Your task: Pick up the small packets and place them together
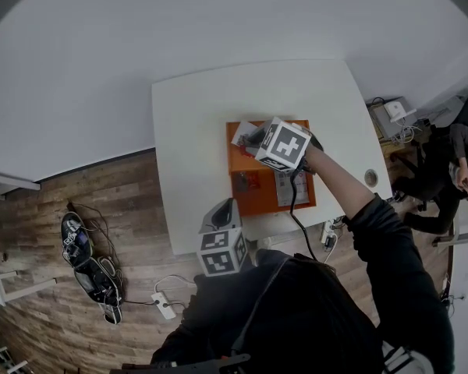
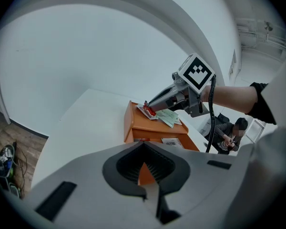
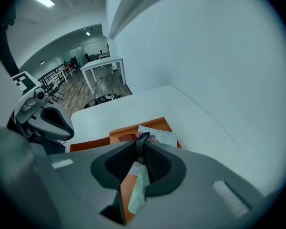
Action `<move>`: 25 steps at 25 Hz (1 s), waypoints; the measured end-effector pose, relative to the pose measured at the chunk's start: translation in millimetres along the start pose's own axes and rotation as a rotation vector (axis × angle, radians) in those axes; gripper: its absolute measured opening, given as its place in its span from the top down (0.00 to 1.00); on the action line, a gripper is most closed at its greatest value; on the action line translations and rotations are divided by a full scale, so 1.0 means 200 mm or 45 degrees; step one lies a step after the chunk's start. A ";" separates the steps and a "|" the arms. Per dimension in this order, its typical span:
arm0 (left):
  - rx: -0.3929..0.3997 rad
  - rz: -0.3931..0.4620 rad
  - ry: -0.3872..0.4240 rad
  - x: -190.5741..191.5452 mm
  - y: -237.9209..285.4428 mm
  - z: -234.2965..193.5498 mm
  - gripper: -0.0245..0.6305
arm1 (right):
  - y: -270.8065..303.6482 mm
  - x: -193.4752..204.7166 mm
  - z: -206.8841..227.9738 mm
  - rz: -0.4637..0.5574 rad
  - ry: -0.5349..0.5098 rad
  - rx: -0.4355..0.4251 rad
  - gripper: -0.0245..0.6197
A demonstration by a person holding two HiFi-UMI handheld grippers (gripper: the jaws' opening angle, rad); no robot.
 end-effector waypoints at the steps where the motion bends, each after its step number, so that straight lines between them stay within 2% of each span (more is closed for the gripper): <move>1: -0.001 0.000 0.002 0.00 0.00 0.00 0.96 | 0.01 0.00 0.00 -0.003 -0.003 0.008 0.87; 6: 0.008 -0.011 -0.008 -0.01 0.02 0.00 0.96 | 0.03 0.00 0.01 -0.033 -0.005 0.032 0.85; 14: 0.019 -0.009 0.001 -0.03 0.03 0.02 0.96 | 0.01 -0.01 0.02 0.010 0.000 0.009 0.75; 21: 0.032 0.006 0.025 -0.05 0.05 0.04 0.96 | -0.12 0.01 0.03 0.134 0.058 0.036 0.75; 25: 0.051 0.015 0.047 -0.08 0.07 0.07 0.96 | -0.26 0.04 0.03 0.251 0.118 0.068 0.75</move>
Point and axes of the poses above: the fingertips, and each gripper's own axes: y forward along the fingers, z to its right, x out of its underside, the point moved 9 cm from there along -y, backward along the fingers, and after that the axes turned 4 degrees about y, right-handed, at the moved point
